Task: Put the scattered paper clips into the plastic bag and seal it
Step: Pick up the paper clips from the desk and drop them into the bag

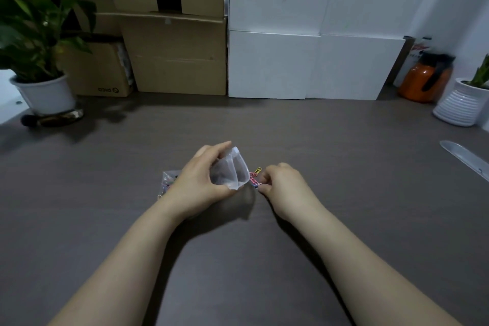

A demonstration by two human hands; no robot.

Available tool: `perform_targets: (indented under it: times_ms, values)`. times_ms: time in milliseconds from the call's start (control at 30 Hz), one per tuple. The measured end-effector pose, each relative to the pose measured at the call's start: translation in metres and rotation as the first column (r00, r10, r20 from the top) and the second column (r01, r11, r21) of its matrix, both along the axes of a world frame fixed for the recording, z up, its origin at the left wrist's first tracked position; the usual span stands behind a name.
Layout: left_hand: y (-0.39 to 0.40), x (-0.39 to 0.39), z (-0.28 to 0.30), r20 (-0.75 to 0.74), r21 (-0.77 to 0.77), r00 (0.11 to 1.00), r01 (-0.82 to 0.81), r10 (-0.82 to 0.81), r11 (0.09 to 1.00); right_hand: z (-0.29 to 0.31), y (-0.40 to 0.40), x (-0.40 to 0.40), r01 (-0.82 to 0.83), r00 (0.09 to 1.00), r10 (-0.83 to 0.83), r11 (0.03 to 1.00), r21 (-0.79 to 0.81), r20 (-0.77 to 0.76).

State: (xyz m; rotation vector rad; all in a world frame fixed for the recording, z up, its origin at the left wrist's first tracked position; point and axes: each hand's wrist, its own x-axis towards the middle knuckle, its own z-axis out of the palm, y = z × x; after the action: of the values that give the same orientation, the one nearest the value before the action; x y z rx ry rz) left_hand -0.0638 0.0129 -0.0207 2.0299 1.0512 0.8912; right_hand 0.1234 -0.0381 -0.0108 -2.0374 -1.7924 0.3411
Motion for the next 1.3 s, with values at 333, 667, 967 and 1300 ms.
perform_targets:
  times_ms: [333,667,967,1300]
  values:
    - [-0.005,0.002,0.003,-0.093,0.015,0.994,0.054,-0.052,0.998,0.015,0.003,0.016,0.042,0.986,-0.035,0.998,0.045,-0.165]
    - [-0.005,0.008,0.002,0.037,-0.003,0.999,0.027,-0.027,1.000,0.040,-0.008,-0.013,0.026,0.757,0.145,0.968,0.251,-0.637]
    - [-0.009,0.008,0.007,0.048,-0.067,0.992,0.123,-0.120,0.990,0.045,-0.013,-0.037,-0.228,0.967,0.250,0.931,0.286,-0.041]
    - [-0.012,0.004,0.016,0.251,-0.158,0.967,0.003,0.037,0.987,0.039,-0.013,0.029,0.083,0.994,-0.095,0.979,-0.188,-0.058]
